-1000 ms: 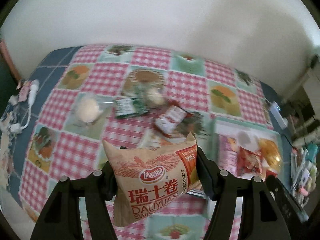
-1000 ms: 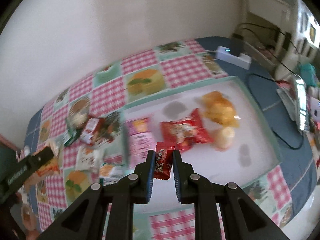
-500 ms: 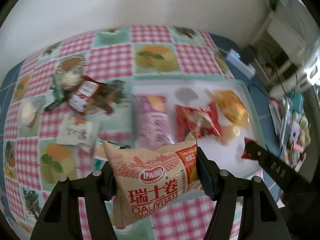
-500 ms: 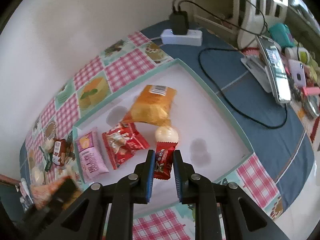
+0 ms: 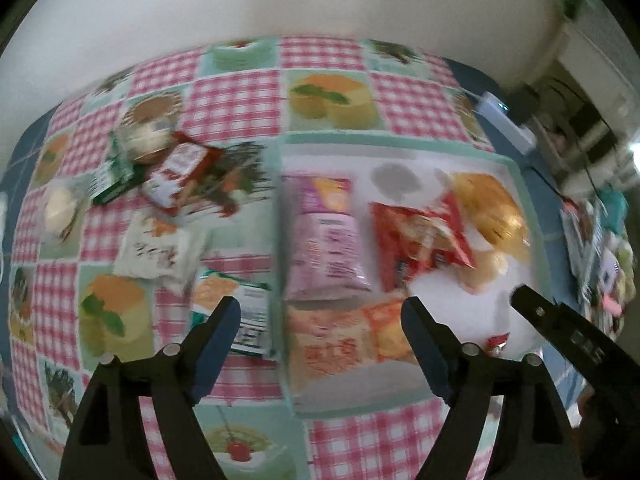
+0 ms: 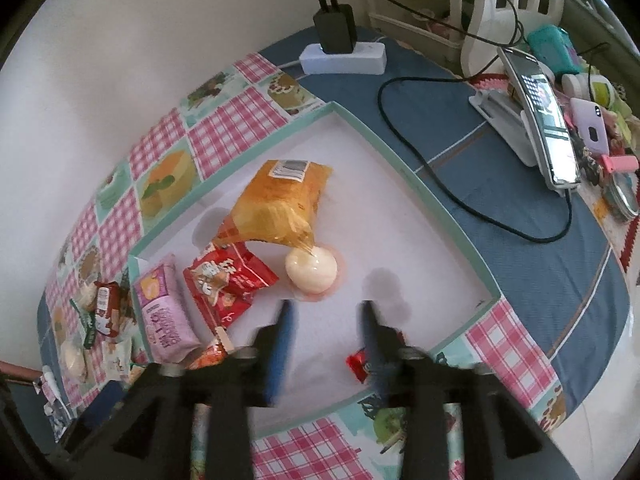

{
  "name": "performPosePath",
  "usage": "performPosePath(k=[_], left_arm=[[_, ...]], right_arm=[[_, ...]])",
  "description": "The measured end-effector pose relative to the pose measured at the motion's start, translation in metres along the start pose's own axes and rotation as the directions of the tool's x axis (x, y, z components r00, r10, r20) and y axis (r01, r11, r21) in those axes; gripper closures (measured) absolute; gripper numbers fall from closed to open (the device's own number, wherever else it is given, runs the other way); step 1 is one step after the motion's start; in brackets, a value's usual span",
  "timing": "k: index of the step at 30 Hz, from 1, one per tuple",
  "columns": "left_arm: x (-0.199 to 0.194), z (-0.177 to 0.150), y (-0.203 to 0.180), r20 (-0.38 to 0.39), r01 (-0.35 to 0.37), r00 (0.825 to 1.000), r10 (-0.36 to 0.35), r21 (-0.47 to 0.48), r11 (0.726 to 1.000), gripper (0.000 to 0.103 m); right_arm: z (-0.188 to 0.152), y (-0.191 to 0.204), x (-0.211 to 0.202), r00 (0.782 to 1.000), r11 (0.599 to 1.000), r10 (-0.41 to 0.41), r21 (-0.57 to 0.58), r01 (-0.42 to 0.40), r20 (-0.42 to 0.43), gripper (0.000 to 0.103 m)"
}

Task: Organize snacks
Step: 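Move both open grippers from the tray back over the snack pile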

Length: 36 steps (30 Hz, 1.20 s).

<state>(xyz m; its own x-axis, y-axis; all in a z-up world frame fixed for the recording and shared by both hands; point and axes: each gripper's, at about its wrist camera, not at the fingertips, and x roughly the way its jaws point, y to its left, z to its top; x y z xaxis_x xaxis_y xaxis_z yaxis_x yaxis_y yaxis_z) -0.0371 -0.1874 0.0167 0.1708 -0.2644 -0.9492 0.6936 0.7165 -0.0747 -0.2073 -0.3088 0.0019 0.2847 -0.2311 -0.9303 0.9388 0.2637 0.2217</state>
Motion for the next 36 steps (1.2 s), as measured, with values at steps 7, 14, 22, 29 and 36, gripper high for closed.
performPosePath(k=[7, 14, 22, 29, 36], left_arm=[[-0.005, 0.010, 0.066, 0.027, -0.127, 0.990, 0.136, -0.220, 0.967, 0.010], [-0.018, 0.014, 0.132, 0.043, -0.227, 0.966, 0.256, -0.345, 0.911, 0.005], [-0.034, 0.007, 0.204, 0.041, -0.269, 0.944, 0.328, -0.484, 0.833, 0.005], [-0.037, -0.002, 0.236, 0.037, -0.250, 0.946, 0.321, -0.548, 0.799, 0.005], [-0.035, -0.004, 0.248, 0.038, -0.222, 0.955, 0.293, -0.561, 0.798, 0.005]], right_arm=[[-0.003, 0.010, 0.004, 1.000, 1.000, -0.001, -0.022, 0.001, -0.006, 0.016], [-0.014, 0.045, 0.004, 0.998, 0.990, 0.062, -0.130, -0.061, 0.003, 0.000], [-0.031, 0.088, -0.003, 0.978, 0.951, 0.209, -0.239, -0.196, 0.028, 0.000], [-0.050, 0.123, 0.000, 0.975, 0.919, 0.223, -0.335, -0.206, 0.013, 0.000], [-0.062, 0.151, -0.009, 0.960, 0.874, 0.276, -0.427, -0.233, 0.042, 0.000]])
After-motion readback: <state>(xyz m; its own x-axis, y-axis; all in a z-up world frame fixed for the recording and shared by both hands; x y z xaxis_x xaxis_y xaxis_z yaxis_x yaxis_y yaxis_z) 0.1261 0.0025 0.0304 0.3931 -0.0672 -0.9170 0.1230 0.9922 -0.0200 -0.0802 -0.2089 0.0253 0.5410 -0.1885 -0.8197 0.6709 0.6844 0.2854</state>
